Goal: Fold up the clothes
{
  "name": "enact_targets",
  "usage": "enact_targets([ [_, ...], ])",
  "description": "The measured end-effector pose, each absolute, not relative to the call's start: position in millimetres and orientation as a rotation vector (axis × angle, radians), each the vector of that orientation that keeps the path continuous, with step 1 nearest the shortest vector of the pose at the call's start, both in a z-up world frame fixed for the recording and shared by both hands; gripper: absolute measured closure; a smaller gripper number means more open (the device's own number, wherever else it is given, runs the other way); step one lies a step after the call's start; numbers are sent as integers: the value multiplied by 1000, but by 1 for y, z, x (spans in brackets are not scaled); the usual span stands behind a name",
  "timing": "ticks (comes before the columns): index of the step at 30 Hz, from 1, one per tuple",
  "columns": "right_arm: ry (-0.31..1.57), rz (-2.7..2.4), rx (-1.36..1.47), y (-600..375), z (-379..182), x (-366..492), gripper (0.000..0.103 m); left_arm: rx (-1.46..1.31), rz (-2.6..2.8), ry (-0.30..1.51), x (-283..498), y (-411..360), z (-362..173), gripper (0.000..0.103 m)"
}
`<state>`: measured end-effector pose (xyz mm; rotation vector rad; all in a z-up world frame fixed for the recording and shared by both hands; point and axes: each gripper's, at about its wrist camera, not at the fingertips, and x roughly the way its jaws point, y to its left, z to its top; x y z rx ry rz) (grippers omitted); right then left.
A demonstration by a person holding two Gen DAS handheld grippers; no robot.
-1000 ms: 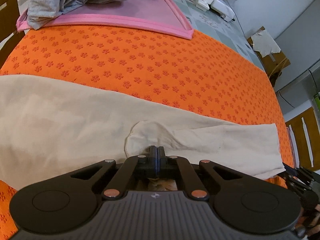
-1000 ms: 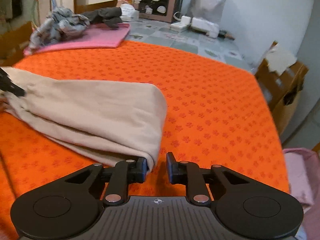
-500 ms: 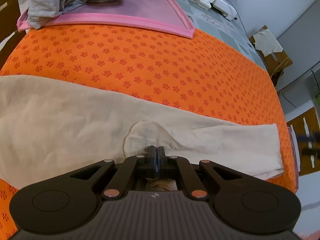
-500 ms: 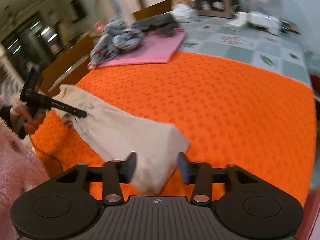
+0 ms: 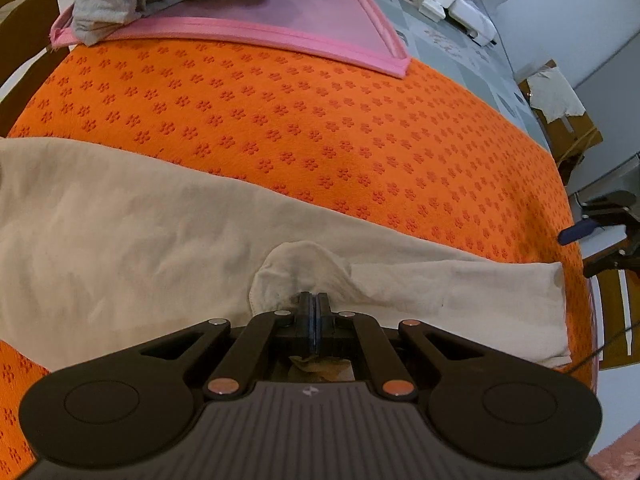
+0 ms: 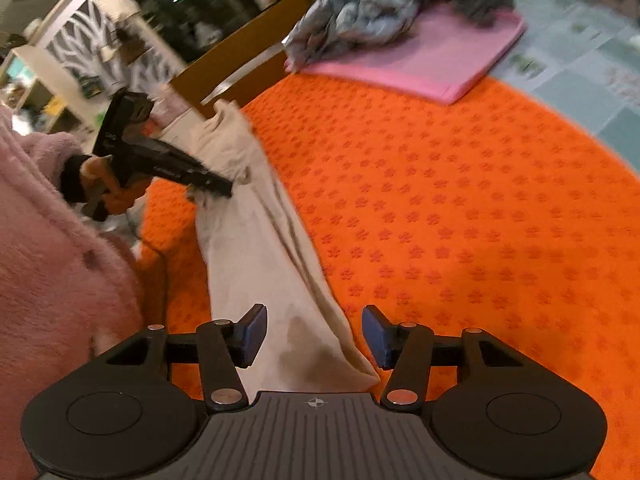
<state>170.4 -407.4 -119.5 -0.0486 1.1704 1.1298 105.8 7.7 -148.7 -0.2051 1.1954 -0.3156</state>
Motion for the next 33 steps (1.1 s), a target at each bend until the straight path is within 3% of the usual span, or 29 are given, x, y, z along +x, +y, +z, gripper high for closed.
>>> enact_targets([
  [9, 1345, 1374, -2, -377, -156, 214, 48, -227, -291, 1198, 106, 8, -149, 100],
  [13, 1450, 1516, -23, -355, -172, 218, 54, -234, -287, 1204, 107, 8, -149, 100],
  [21, 1696, 1642, -323, -333, -186, 204, 59, -232, -280, 1205, 108, 7, -149, 100],
  [25, 1716, 1570, -456, -349, -177, 196, 63, -219, -289, 1202, 108, 6, -149, 100],
  [33, 1578, 1352, -361, -374, -155, 175, 65, -202, -322, 1181, 106, 8, -150, 100],
])
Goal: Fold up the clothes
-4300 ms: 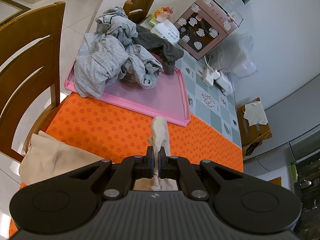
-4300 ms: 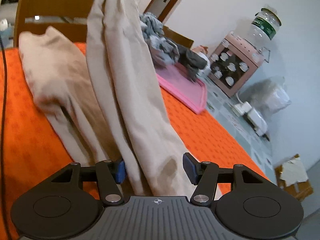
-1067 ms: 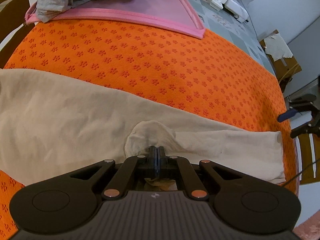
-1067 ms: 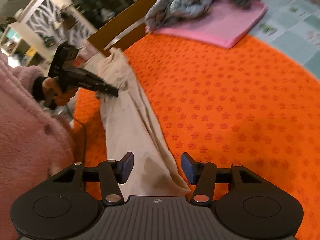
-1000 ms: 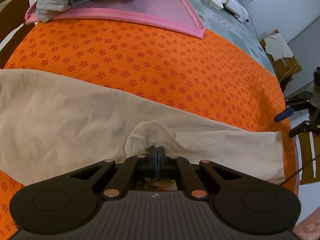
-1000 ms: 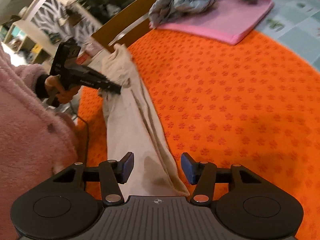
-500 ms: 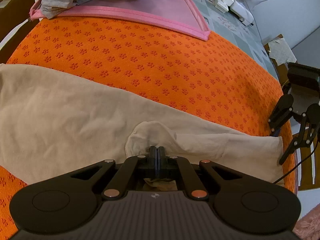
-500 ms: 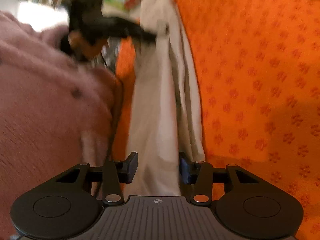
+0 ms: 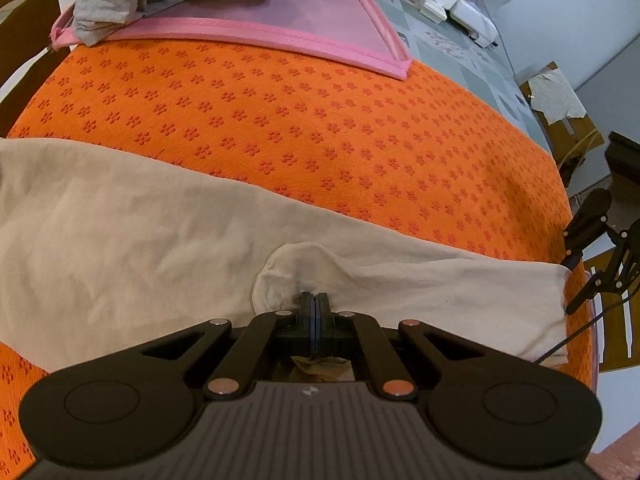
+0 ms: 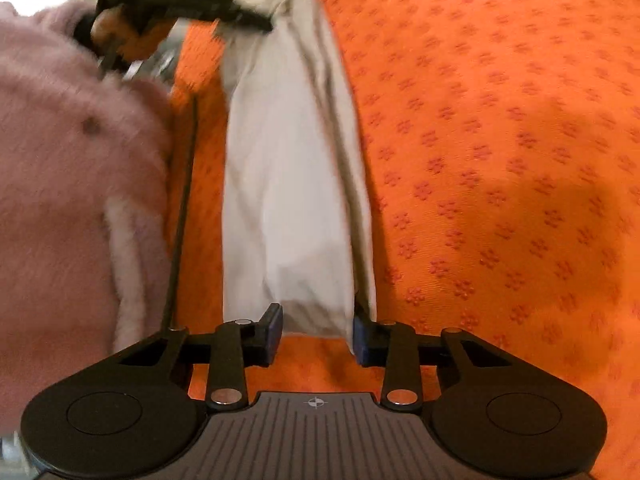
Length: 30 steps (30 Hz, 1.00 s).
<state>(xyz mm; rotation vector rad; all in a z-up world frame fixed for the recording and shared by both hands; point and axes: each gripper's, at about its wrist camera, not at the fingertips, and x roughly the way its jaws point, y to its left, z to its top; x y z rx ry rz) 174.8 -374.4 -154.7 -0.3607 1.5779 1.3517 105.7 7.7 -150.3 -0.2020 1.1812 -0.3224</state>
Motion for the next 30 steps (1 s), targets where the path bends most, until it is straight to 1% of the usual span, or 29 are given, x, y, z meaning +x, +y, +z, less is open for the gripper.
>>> enact_targets([
  [3, 1490, 1227, -280, -392, -138, 163, 63, -199, -341, 1165, 104, 9, -151, 100],
  [5, 1426, 1130, -240, -406, -125, 154, 56, -208, -355, 1154, 103, 11, -152, 100],
  [6, 1386, 1063, -227, -414, -117, 148, 50, -213, -362, 1148, 103, 13, -153, 100],
  [9, 1293, 892, -216, -426, -101, 142, 51, -233, -375, 1139, 102, 15, -153, 100],
  [11, 1178, 745, -214, -425, -91, 123, 52, -249, -392, 1130, 101, 18, -153, 100],
  [12, 1131, 677, -208, -425, -87, 114, 52, -263, -392, 1122, 100, 20, -152, 98],
  [13, 1090, 615, -203, -422, -84, 102, 52, -276, -393, 1110, 99, 22, -150, 93],
  [15, 1031, 546, -182, -411, -81, 84, 52, -283, -402, 1072, 94, 24, -141, 86],
  [17, 985, 489, -137, -401, -78, 66, 52, -259, -433, 1027, 89, 23, -130, 84],
  [21, 920, 415, -61, -373, -84, 40, 52, -163, -521, 979, 76, 12, -118, 84],
  [26, 940, 394, -52, -335, -116, 25, 53, -33, -553, 1008, 64, 0, -132, 84],
  [27, 948, 387, -68, -332, -123, 24, 53, -21, -549, 1008, 62, 0, -135, 84],
  [28, 957, 379, -84, -328, -130, 24, 57, -9, -546, 1008, 61, 0, -139, 85],
  [30, 961, 367, -121, -322, -142, 20, 57, 16, -538, 1009, 57, 1, -146, 85],
])
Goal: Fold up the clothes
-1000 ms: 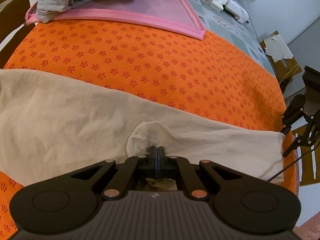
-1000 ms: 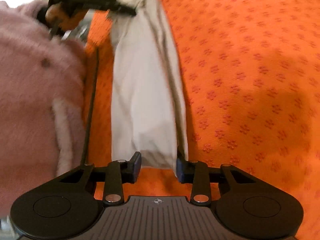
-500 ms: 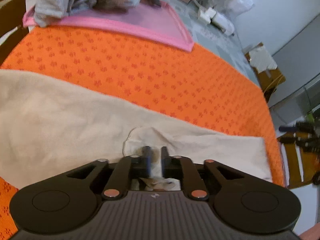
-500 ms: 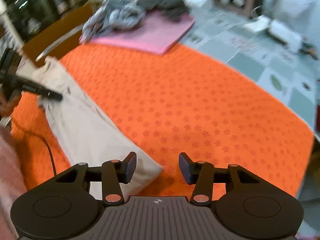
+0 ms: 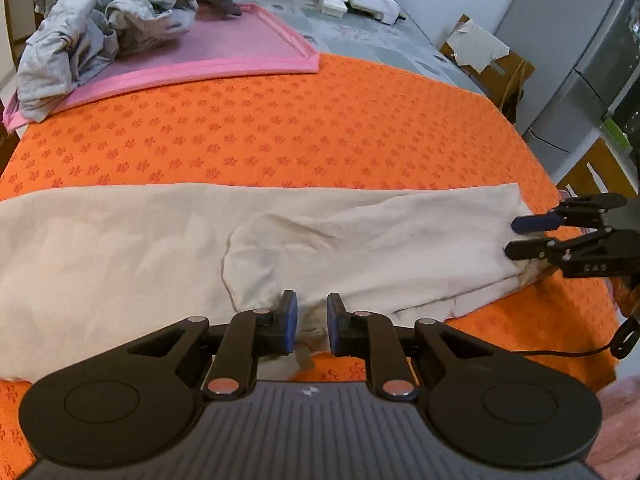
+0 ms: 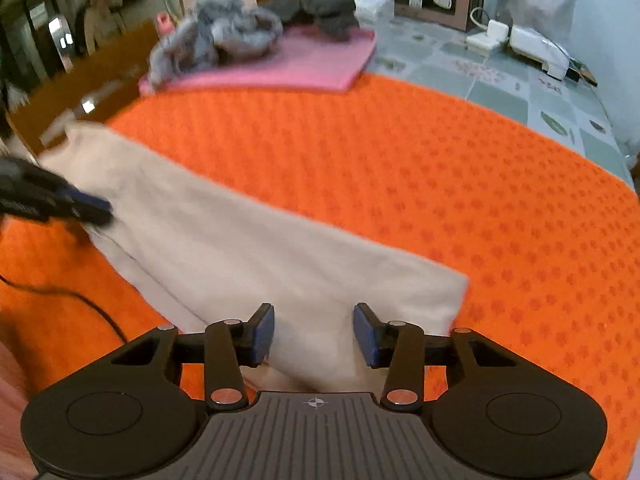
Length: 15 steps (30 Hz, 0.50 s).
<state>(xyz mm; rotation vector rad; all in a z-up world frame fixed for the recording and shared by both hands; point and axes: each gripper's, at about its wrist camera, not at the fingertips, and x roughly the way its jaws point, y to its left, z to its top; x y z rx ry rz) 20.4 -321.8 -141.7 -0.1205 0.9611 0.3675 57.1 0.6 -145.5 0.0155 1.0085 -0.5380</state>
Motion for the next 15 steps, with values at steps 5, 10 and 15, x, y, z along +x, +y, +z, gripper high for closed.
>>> enact_targets([
  [5, 947, 346, -133, -320, -142, 15, 57, 24, -525, 1009, 56, 2, -146, 83],
  [10, 920, 199, 77, -359, -127, 1, 50, 34, -520, 980, 48, 0, -133, 71],
  [15, 931, 37, 348, -403, -137, -16, 50, 28, -513, 963, 39, 4, -125, 70],
])
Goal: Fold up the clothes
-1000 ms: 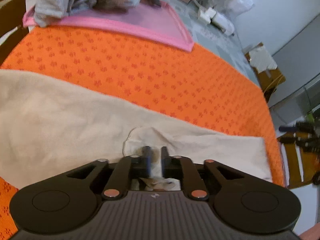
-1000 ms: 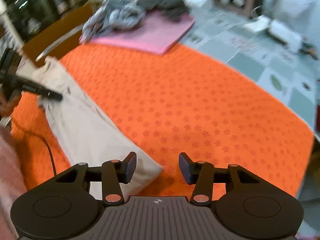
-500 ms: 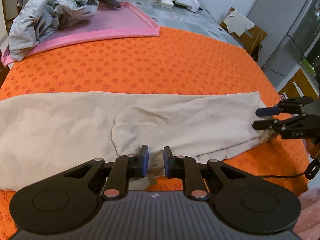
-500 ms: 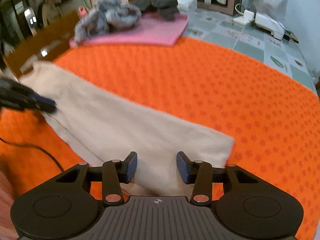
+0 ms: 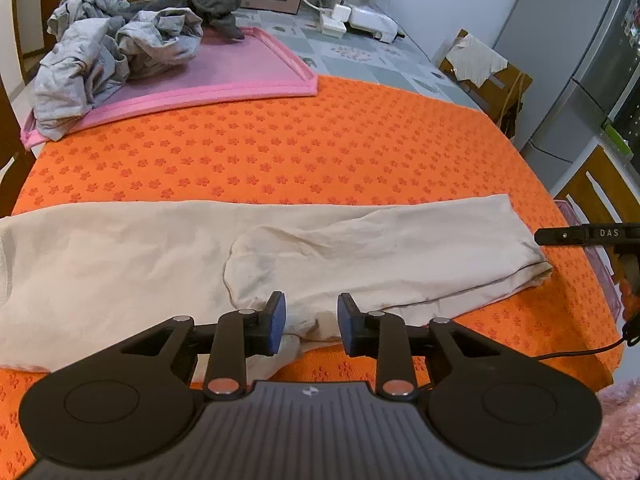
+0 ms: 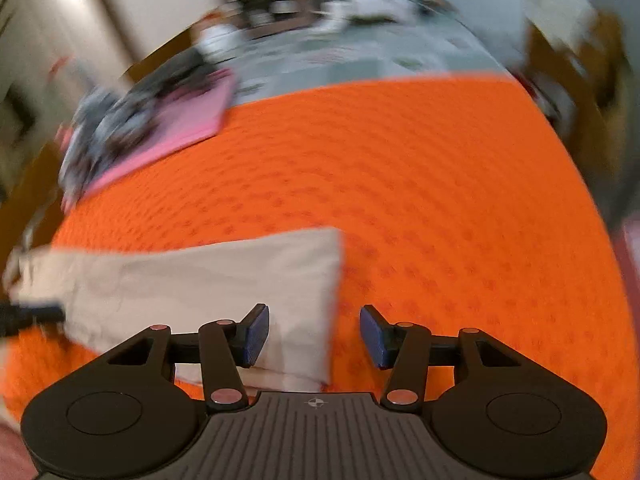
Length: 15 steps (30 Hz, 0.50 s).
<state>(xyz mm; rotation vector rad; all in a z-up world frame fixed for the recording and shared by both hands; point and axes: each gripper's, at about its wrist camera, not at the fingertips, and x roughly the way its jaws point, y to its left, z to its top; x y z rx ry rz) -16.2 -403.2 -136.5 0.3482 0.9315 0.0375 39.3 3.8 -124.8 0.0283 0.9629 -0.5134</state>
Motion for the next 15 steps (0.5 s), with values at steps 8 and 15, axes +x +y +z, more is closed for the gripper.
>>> enact_targets([
  [8, 899, -9, 710, -425, -166, -34, 49, -19, -536, 978, 44, -5, -103, 60],
  [15, 929, 34, 728, -424, -167, -34, 74, 11, -557, 1047, 54, -75, -81, 52],
])
